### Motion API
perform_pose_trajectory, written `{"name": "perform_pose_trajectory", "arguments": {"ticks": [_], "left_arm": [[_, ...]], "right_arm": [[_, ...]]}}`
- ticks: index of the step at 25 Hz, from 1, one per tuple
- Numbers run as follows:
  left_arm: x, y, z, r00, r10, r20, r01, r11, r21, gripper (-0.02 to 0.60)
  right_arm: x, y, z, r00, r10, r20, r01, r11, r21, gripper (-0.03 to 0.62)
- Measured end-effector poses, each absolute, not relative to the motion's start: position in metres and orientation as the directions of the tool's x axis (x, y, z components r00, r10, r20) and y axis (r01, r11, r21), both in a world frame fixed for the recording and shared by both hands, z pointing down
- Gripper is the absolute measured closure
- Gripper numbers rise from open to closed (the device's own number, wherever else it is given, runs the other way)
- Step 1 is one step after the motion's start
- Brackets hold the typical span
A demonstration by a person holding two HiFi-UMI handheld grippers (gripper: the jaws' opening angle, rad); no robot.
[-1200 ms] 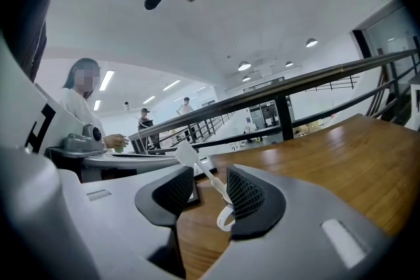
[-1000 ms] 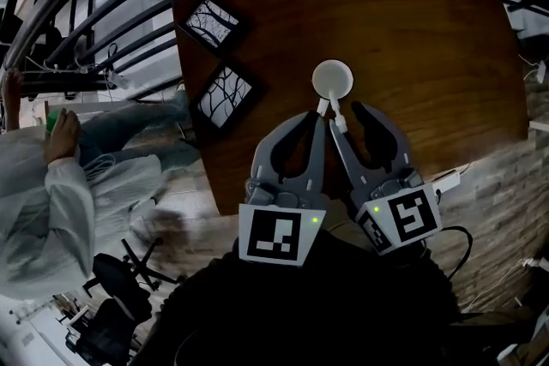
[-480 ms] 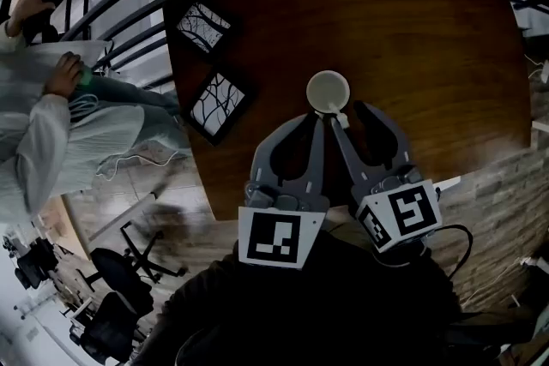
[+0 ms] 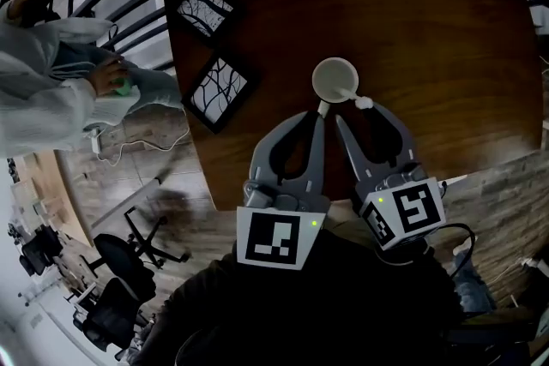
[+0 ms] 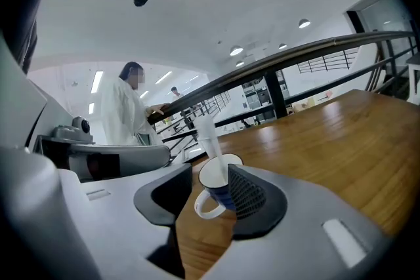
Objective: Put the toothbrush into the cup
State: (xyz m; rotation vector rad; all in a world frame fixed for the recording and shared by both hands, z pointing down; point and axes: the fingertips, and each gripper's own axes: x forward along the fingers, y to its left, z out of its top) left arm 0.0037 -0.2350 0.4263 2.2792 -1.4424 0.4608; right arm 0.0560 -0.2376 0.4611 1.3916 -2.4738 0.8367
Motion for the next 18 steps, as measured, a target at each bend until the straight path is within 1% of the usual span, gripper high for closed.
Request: {"name": "perform_pose_trajectory", "arguments": {"ticks": [9,14,18], "left_arm": [[0.006,-0.216,0.427,0.445,-0.761,0.472,-0.891,-0.427,0.152,0.574],[0.003,-0.206,0.410,0.466,-0.776,0.424,-0.881,-0.452,0.140,0.574],[0.000,-0.192,0.382,0.483,-0.795,0.368,-0.873,-0.467,0.136,0.574]], "right_arm": [[0.059,-0.217,0.460,-0.519,-0.757,0.397,-0.842,0.372,-0.390,0.422],[0.054,-0.206,0.442,-0.504,-0.783,0.365,-0.850,0.375,-0.370,0.422],[0.048,-0.194,0.410,-0.495,-0.807,0.322,-0.858,0.395,-0.328,0.422]]}}
